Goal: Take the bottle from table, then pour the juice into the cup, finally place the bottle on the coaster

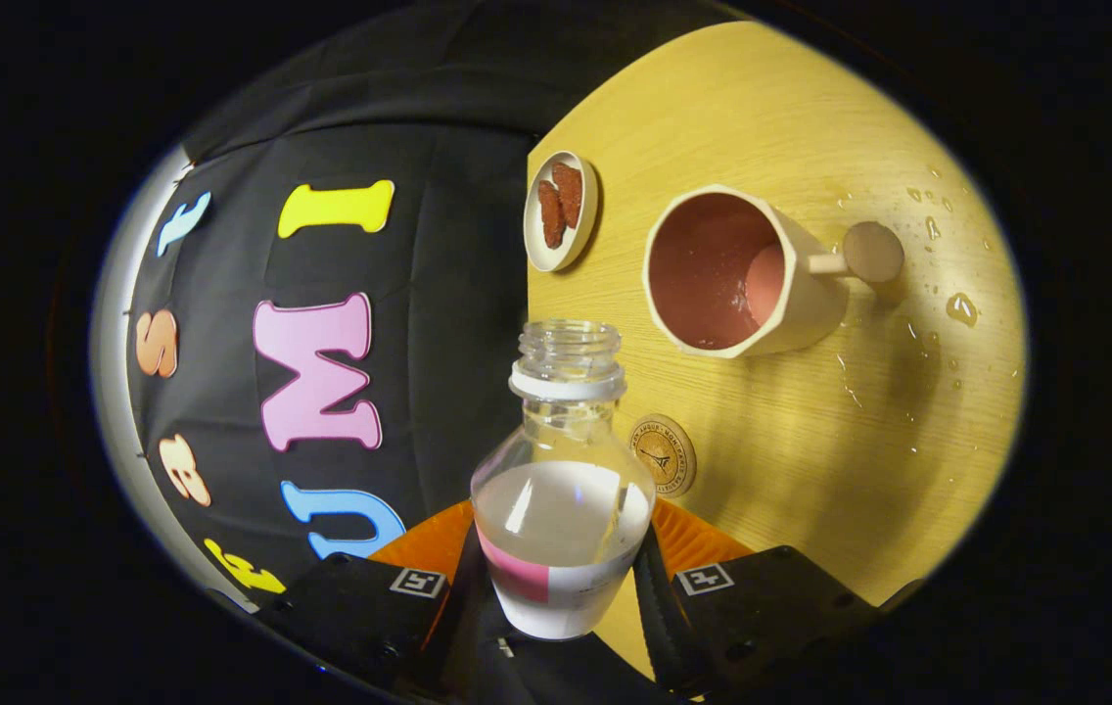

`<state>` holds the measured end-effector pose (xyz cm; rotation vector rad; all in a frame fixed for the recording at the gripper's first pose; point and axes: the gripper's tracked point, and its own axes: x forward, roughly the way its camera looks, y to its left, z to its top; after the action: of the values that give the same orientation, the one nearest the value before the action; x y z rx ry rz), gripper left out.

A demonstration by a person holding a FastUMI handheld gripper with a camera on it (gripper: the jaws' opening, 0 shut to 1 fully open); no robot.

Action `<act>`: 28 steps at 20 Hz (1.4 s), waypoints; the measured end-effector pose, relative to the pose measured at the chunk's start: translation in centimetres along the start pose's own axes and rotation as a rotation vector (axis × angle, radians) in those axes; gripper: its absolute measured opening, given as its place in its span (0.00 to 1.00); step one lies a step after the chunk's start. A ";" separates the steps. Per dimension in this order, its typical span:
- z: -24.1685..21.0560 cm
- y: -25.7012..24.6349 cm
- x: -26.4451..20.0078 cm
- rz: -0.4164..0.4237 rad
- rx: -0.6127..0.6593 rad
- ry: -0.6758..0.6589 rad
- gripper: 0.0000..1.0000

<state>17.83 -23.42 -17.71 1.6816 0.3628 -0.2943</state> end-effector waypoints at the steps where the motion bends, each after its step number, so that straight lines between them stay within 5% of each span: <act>1: 0.1 0.0 0.2 -0.006 0.028 -0.001 0.70; 22: 3.7 1.3 2.4 -0.032 0.670 0.004 0.71; 28: 3.6 2.0 2.3 -0.015 0.749 0.039 0.70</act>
<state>20.82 -27.09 -17.32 2.4215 0.3102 -0.4435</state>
